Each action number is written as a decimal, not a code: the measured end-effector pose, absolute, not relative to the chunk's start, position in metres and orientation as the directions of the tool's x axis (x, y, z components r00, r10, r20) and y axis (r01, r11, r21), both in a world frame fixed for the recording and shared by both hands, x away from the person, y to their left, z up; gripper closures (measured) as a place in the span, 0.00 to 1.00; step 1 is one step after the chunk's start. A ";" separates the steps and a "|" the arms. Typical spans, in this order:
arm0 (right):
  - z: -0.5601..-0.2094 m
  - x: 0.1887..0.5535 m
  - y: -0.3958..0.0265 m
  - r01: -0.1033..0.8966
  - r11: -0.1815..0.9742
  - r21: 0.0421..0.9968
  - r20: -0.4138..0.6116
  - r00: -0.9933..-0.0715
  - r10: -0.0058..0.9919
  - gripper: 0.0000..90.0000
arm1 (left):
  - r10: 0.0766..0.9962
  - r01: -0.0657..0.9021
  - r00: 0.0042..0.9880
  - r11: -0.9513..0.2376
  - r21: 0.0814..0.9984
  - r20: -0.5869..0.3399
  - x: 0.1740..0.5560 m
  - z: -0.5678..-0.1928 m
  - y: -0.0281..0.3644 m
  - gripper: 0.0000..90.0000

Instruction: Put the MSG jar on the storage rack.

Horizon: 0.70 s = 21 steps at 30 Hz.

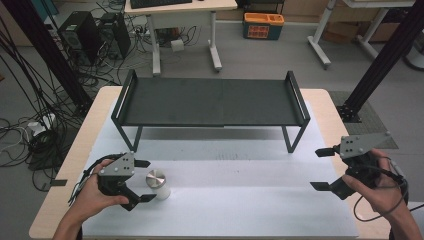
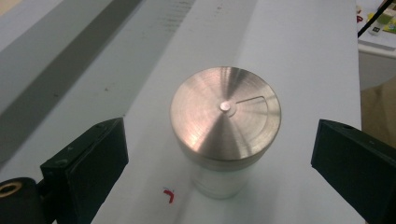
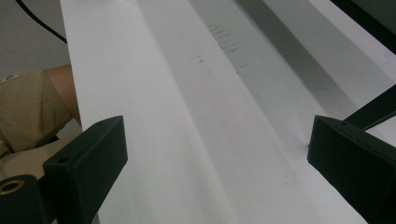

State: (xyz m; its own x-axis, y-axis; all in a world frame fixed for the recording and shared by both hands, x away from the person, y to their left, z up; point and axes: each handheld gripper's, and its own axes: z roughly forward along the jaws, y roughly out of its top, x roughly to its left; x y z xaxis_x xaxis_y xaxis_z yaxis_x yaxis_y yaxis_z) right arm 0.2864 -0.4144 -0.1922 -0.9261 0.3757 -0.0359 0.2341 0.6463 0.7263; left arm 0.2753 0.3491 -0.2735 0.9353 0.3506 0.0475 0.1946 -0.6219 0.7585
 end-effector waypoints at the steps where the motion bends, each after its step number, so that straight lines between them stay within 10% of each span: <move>1: -0.193 0.287 -0.415 0.235 0.647 0.726 -0.034 -0.926 0.375 0.05 | 0.346 0.192 0.937 -0.622 0.759 0.047 0.277 -0.275 0.348 0.05; 21: -0.194 0.289 -0.413 0.235 0.654 0.719 -0.028 -0.931 0.365 0.05 | 0.324 0.187 0.946 -0.627 0.756 0.035 0.285 -0.281 0.339 0.05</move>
